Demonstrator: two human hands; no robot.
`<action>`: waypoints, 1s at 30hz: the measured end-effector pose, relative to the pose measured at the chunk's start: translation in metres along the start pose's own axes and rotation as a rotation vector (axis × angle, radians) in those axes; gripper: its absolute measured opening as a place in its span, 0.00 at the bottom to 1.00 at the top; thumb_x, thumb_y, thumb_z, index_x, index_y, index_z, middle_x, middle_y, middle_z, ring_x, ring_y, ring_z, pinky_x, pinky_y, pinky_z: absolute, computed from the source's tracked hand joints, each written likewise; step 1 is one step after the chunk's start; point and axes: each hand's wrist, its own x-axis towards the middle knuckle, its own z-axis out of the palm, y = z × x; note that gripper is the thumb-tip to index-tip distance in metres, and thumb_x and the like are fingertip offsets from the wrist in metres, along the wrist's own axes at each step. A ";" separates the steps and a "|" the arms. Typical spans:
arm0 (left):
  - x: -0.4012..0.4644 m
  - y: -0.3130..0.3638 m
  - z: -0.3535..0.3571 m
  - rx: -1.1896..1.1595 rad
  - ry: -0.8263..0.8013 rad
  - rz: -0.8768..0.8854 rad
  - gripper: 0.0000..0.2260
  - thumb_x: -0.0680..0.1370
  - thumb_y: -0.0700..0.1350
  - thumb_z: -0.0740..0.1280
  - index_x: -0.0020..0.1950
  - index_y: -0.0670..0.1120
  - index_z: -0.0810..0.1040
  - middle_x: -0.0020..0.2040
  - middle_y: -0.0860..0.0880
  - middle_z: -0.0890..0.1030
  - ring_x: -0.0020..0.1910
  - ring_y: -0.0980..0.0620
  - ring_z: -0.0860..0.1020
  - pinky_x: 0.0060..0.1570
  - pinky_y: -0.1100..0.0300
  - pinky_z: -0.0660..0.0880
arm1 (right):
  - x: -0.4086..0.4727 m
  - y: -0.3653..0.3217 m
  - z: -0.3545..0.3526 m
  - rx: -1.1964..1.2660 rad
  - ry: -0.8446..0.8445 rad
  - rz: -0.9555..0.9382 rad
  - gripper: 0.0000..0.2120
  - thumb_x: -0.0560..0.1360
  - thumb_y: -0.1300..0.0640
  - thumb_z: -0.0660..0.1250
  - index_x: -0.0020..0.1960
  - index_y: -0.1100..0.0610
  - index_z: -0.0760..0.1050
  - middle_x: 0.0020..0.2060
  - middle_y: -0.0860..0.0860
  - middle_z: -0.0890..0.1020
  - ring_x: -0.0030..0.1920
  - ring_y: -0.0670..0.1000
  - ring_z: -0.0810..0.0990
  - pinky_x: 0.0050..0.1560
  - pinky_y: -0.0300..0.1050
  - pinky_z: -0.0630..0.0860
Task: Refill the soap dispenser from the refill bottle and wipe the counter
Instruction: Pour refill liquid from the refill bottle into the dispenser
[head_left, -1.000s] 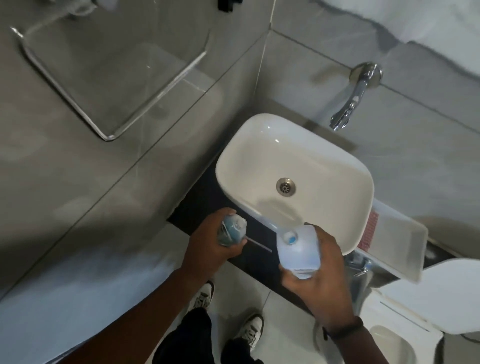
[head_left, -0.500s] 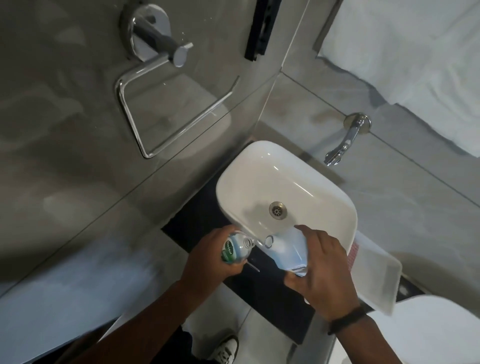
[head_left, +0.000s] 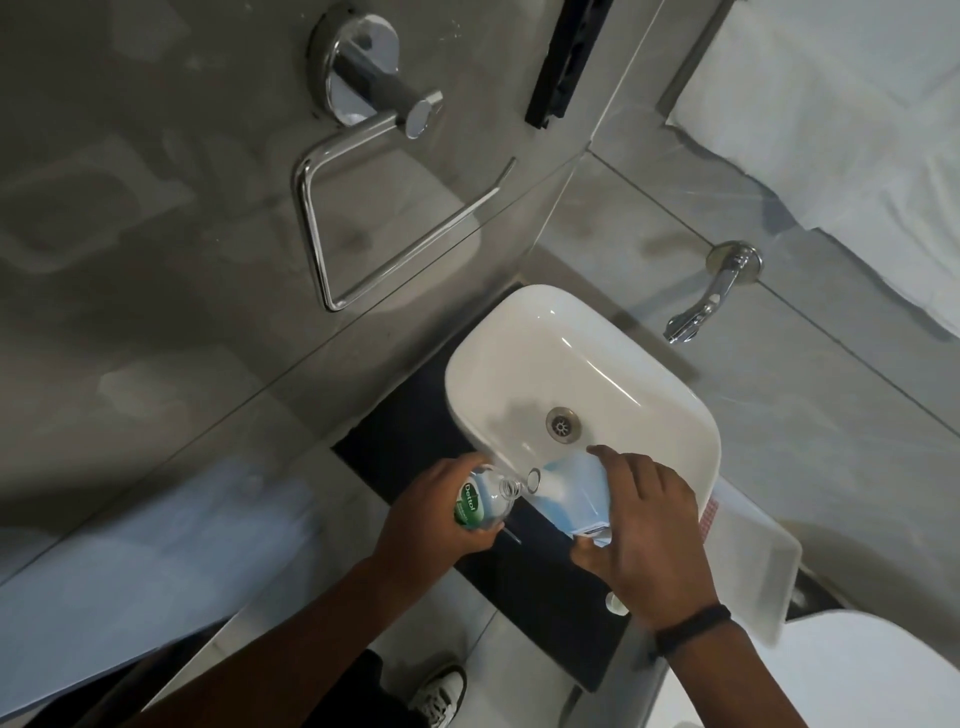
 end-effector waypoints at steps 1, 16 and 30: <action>0.000 0.000 0.000 -0.002 0.001 -0.005 0.32 0.69 0.51 0.85 0.72 0.52 0.79 0.61 0.56 0.81 0.58 0.54 0.83 0.55 0.60 0.84 | 0.000 0.000 -0.001 -0.009 0.000 -0.001 0.43 0.58 0.43 0.83 0.69 0.52 0.72 0.58 0.54 0.82 0.56 0.59 0.81 0.61 0.61 0.79; 0.006 0.005 0.001 0.052 0.016 0.003 0.34 0.69 0.49 0.85 0.73 0.52 0.79 0.63 0.53 0.81 0.60 0.53 0.82 0.56 0.55 0.84 | 0.008 -0.001 -0.009 -0.128 0.028 -0.033 0.44 0.57 0.44 0.85 0.69 0.54 0.72 0.58 0.57 0.82 0.56 0.63 0.81 0.61 0.64 0.79; 0.004 0.006 -0.003 0.078 0.024 0.001 0.35 0.69 0.50 0.85 0.73 0.52 0.78 0.63 0.52 0.81 0.60 0.53 0.82 0.55 0.54 0.84 | 0.008 -0.001 -0.010 -0.130 0.035 -0.031 0.46 0.57 0.44 0.84 0.70 0.52 0.69 0.59 0.56 0.81 0.58 0.62 0.79 0.62 0.63 0.78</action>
